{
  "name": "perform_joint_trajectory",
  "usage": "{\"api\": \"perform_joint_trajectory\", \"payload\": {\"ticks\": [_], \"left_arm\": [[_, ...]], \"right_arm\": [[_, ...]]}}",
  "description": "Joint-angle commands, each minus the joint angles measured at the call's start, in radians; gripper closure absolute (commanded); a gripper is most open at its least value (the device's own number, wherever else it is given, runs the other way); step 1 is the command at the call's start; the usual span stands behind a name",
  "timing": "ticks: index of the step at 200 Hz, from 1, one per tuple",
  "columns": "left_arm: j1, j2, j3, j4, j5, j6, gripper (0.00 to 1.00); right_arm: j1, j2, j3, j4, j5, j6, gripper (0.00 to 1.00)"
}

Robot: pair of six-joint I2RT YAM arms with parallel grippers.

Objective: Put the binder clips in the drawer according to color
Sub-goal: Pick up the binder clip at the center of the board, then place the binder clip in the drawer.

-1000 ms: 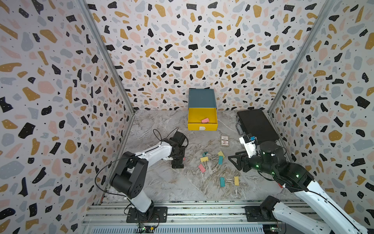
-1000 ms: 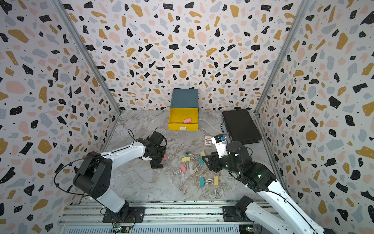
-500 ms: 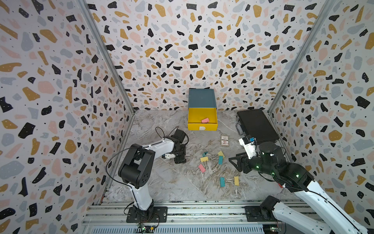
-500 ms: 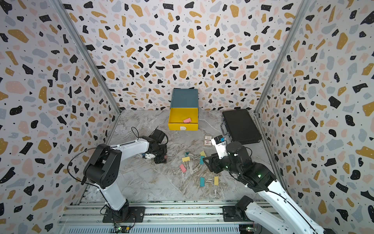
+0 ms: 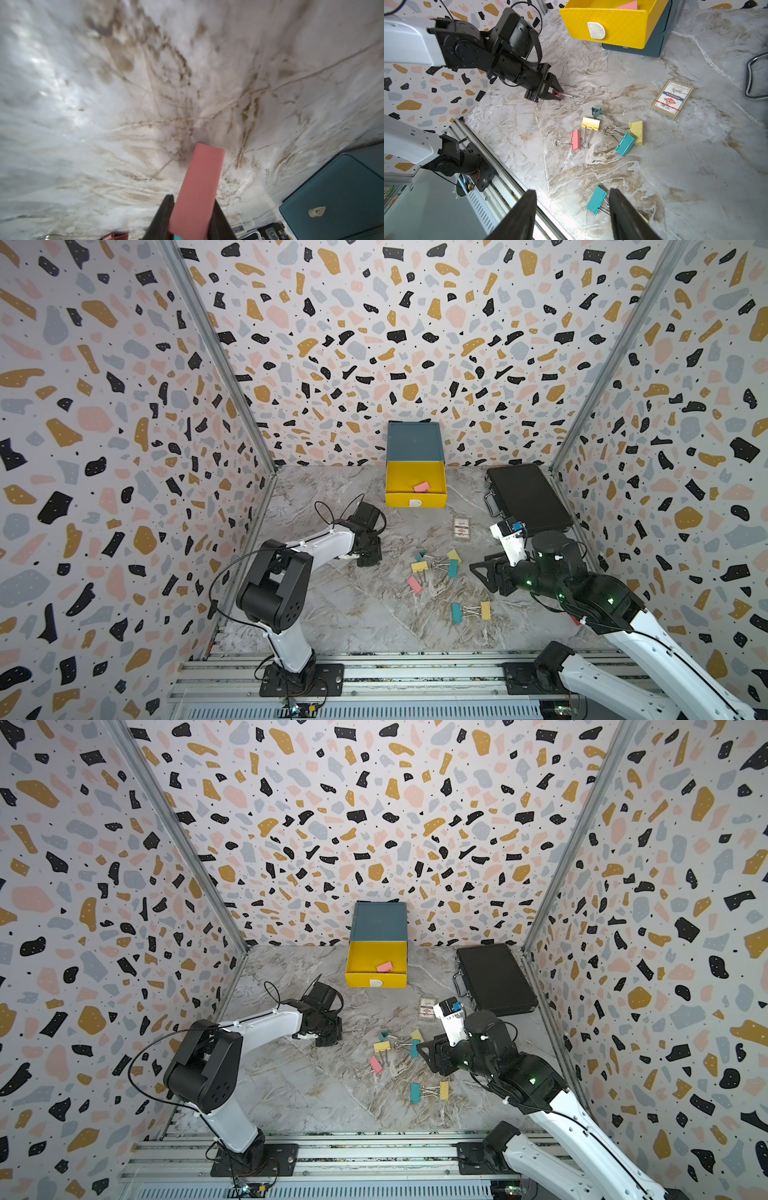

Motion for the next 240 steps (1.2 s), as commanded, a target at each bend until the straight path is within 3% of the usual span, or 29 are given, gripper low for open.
{"api": "perform_joint_trajectory", "payload": {"ticks": [1,26,60,115,141,175,207,240], "left_arm": [[0.009,-0.056,-0.016,-0.039,-0.059,0.044,0.78],[0.01,-0.096,-0.045,-0.005,-0.069,0.085,0.89],[0.015,-0.156,-0.016,-0.03,-0.082,0.175,0.9],[0.015,-0.22,0.307,-0.065,-0.11,0.585,0.96],[0.015,-0.163,0.456,0.047,-0.027,0.713,0.97],[-0.002,0.018,0.657,0.117,0.141,0.761,0.96],[-0.024,0.123,0.78,0.097,0.175,0.76,0.95],[-0.042,0.185,0.808,0.091,0.185,0.752,0.93]], "right_arm": [[0.0,-0.01,0.003,-0.004,0.015,0.0,0.39],[0.0,-0.012,0.0,0.001,0.016,0.002,0.39],[0.0,-0.016,-0.002,0.007,0.015,0.007,0.4],[0.0,-0.017,0.015,0.006,0.019,-0.002,0.4],[0.0,-0.016,0.032,0.011,0.057,0.002,0.41],[0.0,-0.029,0.059,0.038,0.167,0.028,0.42],[0.0,-0.032,0.11,0.093,0.216,0.019,0.42],[0.0,0.008,0.16,0.094,0.215,0.025,0.43]]}}
